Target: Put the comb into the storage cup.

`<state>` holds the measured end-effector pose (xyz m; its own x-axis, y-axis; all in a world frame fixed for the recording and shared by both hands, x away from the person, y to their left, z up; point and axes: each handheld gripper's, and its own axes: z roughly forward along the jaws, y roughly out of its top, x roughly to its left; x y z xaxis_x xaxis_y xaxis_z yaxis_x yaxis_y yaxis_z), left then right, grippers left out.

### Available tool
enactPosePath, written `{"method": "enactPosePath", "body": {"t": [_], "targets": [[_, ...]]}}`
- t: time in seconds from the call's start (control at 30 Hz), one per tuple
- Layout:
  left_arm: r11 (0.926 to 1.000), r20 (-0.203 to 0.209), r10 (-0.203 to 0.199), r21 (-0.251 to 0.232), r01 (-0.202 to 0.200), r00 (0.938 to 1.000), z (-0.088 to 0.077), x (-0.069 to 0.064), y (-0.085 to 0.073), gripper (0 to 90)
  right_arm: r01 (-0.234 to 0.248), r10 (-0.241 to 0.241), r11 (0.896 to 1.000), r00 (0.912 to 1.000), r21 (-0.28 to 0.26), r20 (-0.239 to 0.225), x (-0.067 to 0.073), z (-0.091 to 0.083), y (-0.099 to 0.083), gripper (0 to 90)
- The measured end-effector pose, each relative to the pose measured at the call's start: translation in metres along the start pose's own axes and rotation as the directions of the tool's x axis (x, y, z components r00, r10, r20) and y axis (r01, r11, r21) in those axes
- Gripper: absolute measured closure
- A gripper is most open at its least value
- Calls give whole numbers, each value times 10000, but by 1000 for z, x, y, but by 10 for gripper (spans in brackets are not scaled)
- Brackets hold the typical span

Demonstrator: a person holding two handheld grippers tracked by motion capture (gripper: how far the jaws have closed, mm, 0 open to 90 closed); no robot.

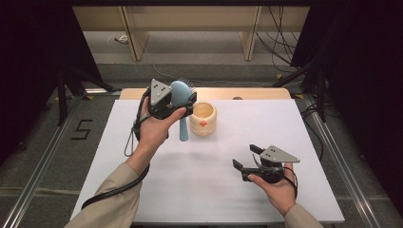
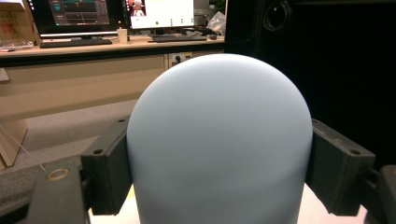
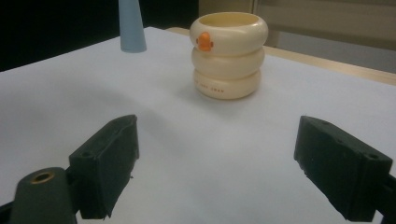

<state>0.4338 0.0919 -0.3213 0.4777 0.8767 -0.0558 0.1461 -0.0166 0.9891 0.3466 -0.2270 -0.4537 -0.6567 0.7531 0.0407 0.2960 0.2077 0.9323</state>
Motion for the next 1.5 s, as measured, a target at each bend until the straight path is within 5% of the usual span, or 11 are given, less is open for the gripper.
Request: {"method": "enactPosePath", "body": {"t": [1.5], "targets": [[9999,-151,-2,-105,1,9999,23,4,23,194,-40,40,10000,9995,8,328,-8,-17,-9,147]]}}
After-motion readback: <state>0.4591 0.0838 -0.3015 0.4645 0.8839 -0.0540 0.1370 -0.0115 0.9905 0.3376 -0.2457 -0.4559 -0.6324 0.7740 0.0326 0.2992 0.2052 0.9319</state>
